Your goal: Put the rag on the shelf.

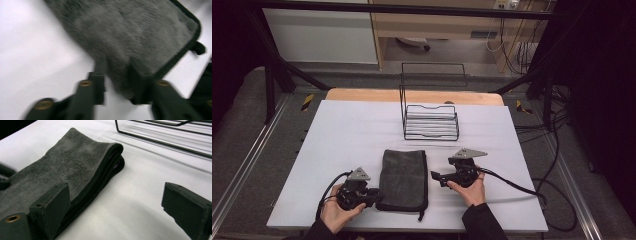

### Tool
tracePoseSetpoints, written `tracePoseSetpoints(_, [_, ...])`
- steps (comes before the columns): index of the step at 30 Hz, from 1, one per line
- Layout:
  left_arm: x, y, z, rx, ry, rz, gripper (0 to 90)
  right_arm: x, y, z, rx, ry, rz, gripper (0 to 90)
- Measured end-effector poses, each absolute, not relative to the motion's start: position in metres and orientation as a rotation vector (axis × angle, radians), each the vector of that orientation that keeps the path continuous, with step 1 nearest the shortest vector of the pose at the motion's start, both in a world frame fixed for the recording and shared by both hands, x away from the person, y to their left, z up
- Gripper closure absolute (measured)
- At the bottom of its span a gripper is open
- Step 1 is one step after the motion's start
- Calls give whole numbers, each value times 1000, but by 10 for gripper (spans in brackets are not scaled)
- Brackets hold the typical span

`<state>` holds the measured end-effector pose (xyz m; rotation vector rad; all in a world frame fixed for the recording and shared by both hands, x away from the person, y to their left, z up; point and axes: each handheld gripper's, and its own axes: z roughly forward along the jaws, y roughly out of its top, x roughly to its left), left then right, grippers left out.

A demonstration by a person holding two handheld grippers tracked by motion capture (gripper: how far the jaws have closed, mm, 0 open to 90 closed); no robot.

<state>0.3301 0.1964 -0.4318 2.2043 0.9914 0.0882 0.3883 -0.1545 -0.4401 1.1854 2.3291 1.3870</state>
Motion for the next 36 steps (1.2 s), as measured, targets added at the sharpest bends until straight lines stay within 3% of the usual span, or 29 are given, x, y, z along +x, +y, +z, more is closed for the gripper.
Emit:
tracePoseSetpoints(10, [354, 205, -416, 2136, 956, 166, 281, 381, -164, -436, 1162, 2335, 1422, 38])
tracePoseSetpoints(15, [371, 200, -410, 2140, 959, 172, 171, 380, -169, -435, 1178, 2326, 1419, 29])
tracePoseSetpoints(21, [388, 194, -405, 2134, 984, 195, 125, 379, -173, -436, 1189, 2320, 1418, 24])
tracePoseSetpoints(36, [429, 187, -406, 2088, 1059, 303, 151, 378, -173, -438, 1188, 2327, 1412, 19])
